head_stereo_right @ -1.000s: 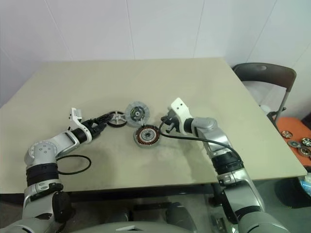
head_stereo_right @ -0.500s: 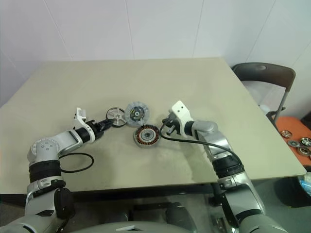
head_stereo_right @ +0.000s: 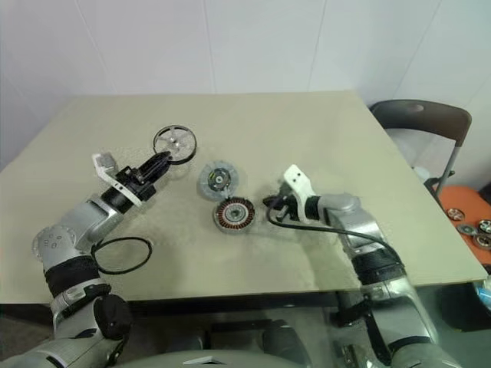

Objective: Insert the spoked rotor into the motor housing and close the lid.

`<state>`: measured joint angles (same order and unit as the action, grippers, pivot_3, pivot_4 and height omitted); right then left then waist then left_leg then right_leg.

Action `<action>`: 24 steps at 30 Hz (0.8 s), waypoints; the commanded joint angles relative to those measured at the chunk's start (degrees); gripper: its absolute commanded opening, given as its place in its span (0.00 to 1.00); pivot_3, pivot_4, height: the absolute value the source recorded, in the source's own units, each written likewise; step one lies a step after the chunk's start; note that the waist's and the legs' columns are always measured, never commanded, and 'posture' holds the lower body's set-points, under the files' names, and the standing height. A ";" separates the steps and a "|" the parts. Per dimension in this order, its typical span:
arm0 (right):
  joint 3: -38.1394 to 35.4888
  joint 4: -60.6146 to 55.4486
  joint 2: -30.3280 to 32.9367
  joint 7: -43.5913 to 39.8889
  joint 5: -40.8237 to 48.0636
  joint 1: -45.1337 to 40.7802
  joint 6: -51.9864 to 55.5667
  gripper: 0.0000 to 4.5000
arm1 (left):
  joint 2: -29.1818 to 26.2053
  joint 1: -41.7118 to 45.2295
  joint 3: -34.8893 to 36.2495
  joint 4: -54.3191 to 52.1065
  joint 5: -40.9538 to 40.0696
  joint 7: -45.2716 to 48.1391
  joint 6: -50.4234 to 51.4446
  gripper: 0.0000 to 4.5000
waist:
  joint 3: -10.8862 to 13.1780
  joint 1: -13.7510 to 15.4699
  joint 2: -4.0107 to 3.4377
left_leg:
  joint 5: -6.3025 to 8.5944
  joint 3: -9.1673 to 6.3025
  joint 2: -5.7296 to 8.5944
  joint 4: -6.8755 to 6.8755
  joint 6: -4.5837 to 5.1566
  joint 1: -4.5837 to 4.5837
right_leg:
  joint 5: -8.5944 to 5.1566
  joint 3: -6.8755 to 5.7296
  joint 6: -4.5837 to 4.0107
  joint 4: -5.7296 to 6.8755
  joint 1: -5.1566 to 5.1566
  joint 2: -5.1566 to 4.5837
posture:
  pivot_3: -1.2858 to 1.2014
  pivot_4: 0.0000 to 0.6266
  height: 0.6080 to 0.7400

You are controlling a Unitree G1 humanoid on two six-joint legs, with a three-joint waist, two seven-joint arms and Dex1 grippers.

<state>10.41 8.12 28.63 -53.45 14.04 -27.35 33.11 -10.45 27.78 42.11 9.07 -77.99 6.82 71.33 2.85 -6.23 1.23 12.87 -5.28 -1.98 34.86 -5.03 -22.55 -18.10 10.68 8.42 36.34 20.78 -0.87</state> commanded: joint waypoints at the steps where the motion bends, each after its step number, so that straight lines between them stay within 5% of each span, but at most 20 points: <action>1: -1.61 -5.77 2.79 -5.27 4.12 0.89 1.89 0.00 | -1.35 -2.50 -5.65 -7.49 -4.40 4.43 3.16 0.09 | 0.01 0.06 -0.01 | 0.00 0.00 0.00 0.00 0.00 0.03 | 0.00 0.01 0.00 0.02 -0.01 0.01 | 0.52 0.00 1.00; 6: -2.32 -10.28 5.87 -9.33 7.90 2.65 3.99 0.00 | -4.85 -6.65 -11.45 -12.36 -8.79 9.53 5.33 0.09 | 0.01 0.33 -0.01 | 0.00 0.00 0.00 0.03 0.00 0.02 | -0.01 0.01 -0.03 0.02 0.01 0.01 | 0.52 0.00 1.00; 24: -0.83 -11.25 6.10 -7.30 7.52 3.29 4.11 0.00 | -7.58 -11.42 -26.60 -2.80 6.03 19.34 1.20 0.09 | 0.01 0.72 0.00 | 0.01 0.04 0.02 0.13 -0.01 -0.05 | -0.13 0.03 -0.26 -0.07 0.21 -0.01 | 0.52 0.00 1.00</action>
<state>10.36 -0.91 34.77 -60.98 20.96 -23.56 37.22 -17.99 15.05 15.96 6.05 -72.89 24.16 74.01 2.87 -5.51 1.23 12.87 -5.23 -1.95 34.99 -5.05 -22.60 -18.23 10.71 8.16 36.27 20.98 -0.88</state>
